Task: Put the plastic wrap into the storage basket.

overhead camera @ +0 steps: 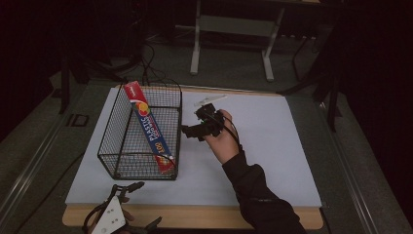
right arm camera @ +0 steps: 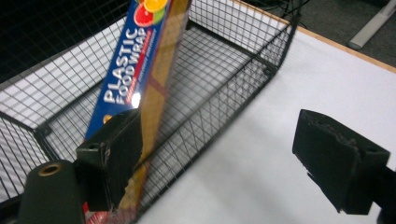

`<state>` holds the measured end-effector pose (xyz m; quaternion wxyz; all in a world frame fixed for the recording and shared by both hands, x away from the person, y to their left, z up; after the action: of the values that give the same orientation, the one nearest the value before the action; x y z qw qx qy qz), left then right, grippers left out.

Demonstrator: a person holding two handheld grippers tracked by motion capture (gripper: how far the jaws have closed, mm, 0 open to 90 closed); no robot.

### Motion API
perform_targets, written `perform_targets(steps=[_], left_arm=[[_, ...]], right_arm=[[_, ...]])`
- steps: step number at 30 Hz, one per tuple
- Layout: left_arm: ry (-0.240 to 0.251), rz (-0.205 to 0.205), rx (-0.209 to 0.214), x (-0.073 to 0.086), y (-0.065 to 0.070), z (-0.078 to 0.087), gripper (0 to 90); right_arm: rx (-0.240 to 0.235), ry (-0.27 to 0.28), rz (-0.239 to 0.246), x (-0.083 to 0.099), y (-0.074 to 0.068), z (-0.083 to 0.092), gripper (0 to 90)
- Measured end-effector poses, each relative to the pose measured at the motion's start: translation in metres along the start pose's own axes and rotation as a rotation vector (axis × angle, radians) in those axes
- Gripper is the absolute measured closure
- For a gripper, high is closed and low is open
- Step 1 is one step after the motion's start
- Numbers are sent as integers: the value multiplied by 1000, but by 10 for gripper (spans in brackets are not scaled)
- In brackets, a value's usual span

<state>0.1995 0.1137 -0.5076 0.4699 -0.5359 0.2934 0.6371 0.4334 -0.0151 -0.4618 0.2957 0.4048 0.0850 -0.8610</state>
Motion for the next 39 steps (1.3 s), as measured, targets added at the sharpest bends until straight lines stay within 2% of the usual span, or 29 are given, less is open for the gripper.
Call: perform_targets(steps=[11, 22, 24, 27, 32, 39], left_arm=[[-3, 1, 3, 0, 0, -2, 2], [-6, 2, 0, 1, 0, -2, 2], [-6, 3, 0, 1, -1, -3, 2], [-10, 2, 1, 1, -1, -3, 2], [-8, 3, 0, 1, 0, -3, 2], [-6, 0, 0, 0, 0, -2, 2]], right_arm=[[-1, 9, -5, 42, 20, 14, 160], [-9, 19, -2, 81, 34, 24, 157], [-29, 23, -11, 87, 34, 25, 157], [-34, 27, -8, 97, 37, 26, 157], [-24, 79, -6, 109, 46, 28, 157], [-3, 71, -28, 126, 60, 32, 157]])
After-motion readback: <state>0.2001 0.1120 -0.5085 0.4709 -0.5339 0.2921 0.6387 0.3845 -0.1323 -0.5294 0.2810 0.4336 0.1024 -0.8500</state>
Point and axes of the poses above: each handheld gripper's, and its own axes: z roughly backward along the jaws, x roughly out of its underside, y roughly to its right, the point moved 9 cm from there along -z, roughly forward along the jaws, and after that the axes turned 14 degrees about x, right-handed, at the moved point
